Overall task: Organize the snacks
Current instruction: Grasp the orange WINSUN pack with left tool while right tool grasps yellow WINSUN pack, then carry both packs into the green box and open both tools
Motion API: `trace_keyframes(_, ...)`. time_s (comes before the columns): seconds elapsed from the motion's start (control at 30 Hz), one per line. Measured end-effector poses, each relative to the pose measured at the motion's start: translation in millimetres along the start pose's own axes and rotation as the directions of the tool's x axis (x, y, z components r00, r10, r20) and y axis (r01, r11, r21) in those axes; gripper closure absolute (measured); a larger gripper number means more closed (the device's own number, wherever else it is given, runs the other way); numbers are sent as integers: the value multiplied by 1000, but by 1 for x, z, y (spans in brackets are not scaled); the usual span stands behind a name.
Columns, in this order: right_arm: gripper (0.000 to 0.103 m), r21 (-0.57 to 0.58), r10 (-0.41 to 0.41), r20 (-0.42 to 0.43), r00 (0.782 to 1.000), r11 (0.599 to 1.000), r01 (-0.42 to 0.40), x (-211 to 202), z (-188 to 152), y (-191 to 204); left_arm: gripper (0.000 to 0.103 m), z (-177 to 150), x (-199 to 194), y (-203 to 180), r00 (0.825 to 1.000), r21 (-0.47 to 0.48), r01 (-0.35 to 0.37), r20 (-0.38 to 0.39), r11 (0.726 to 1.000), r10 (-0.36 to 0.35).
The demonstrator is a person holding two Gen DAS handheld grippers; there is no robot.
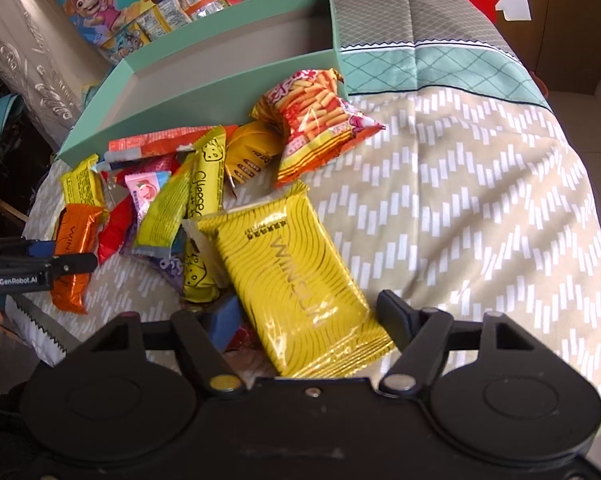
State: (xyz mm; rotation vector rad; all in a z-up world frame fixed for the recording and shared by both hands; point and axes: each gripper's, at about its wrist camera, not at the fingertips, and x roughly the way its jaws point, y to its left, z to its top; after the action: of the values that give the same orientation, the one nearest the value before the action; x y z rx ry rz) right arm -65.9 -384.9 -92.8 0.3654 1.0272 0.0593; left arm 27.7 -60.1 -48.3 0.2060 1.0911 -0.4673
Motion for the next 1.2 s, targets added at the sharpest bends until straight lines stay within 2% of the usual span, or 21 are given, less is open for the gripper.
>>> trace_keyframes(0.07,44,39,27,-5,1000,999,-27,-2,3,1,49,1,-1,-1,1000,24,5,0,1000,-5)
trace_keyframes(0.17,44,20,62,-19,998,998,-62,2,6,10,49,2,-2,8,1000,-11,-30,-6,999,30)
trace_keyframes(0.3,41,-27,93,-38,995,995,-94,9,9,18,32,0,-7,16,998,-38,-69,3,997,69)
trace_keyframes(0.37,40,-27,108,-25,994,994,-109,10,12,15,31,-3,-10,16,997,-38,-79,5,996,80)
trace_keyframes(0.5,40,49,145,-8,989,988,-145,12,13,1,23,-8,-10,10,991,-10,-133,-7,991,133)
trace_keyframes(0.57,39,85,152,12,988,985,-153,13,13,-3,22,-9,-9,3,991,22,-137,-5,990,137)
trace_keyframes(0.6,39,93,147,23,989,985,-148,13,12,-2,23,-9,-7,-2,990,40,-142,-3,989,143)
trace_keyframes(0.67,42,94,124,40,991,987,-127,13,10,2,49,-10,-4,-9,988,73,-156,0,985,157)
trace_keyframes(0.7,47,98,122,41,992,987,-126,13,10,4,49,-10,-3,-10,988,72,-155,3,985,156)
trace_keyframes(0.73,48,105,114,45,992,987,-119,12,9,6,51,-10,-6,-9,989,63,-145,15,987,144)
trace_keyframes(0.97,49,134,58,94,994,988,-70,-13,12,4,51,-6,-29,18,997,-52,-57,46,997,59)
trace_keyframes(1.2,49,143,44,164,985,987,-68,-42,37,4,51,19,-61,42,990,-89,-28,132,996,40)
